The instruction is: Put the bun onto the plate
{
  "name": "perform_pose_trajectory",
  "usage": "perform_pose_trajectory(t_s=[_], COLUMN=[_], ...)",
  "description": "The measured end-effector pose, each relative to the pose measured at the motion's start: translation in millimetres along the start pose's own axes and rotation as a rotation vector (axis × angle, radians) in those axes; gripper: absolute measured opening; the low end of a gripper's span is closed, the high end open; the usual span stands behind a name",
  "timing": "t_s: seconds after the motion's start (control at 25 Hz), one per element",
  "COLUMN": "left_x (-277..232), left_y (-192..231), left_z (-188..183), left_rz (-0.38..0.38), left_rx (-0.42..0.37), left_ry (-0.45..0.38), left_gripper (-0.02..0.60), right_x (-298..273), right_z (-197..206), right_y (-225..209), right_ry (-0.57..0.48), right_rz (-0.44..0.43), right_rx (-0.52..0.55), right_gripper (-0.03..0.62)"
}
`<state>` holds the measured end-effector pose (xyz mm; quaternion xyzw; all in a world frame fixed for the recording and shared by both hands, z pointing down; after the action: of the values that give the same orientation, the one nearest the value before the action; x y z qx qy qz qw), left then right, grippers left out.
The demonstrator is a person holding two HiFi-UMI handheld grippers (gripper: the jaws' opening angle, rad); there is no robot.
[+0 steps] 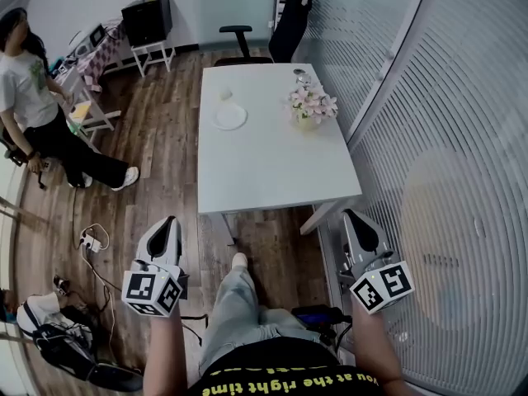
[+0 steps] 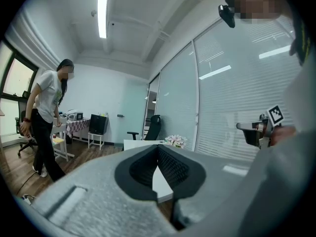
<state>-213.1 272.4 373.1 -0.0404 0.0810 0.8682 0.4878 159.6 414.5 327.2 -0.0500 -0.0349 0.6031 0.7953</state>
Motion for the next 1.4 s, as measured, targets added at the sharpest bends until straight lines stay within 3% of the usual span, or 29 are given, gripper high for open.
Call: perform_pose_trajectory(t_s=[0.52,1.4], left_x=[-66,-210], left_y=[17,101], left_z=[-7,-41], left_rz=[0.025,0.003], left_rx=[0.004,0.028], left_ry=[0.014,0.034], left_gripper=[0.003,0.003], right_x=[-50,-233], right_z=[1,-12], right_y=[-28,-76], right_ry=[0.025,0.06], right_rz=[0.007,-0.048], right_rx=[-0.004,-0.014], right_gripper=[0.006,0.006])
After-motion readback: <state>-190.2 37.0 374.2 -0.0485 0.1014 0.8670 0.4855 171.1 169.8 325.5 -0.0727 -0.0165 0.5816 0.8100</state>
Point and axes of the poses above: the fingertips, and each gripper's own axes: x backward along the fingers, y to its left, z out of its underside, the point moved 8 cm from there along x, backward along the fingers, and after that the axes turned 9 degrees about -z, right-handed, at the moved point
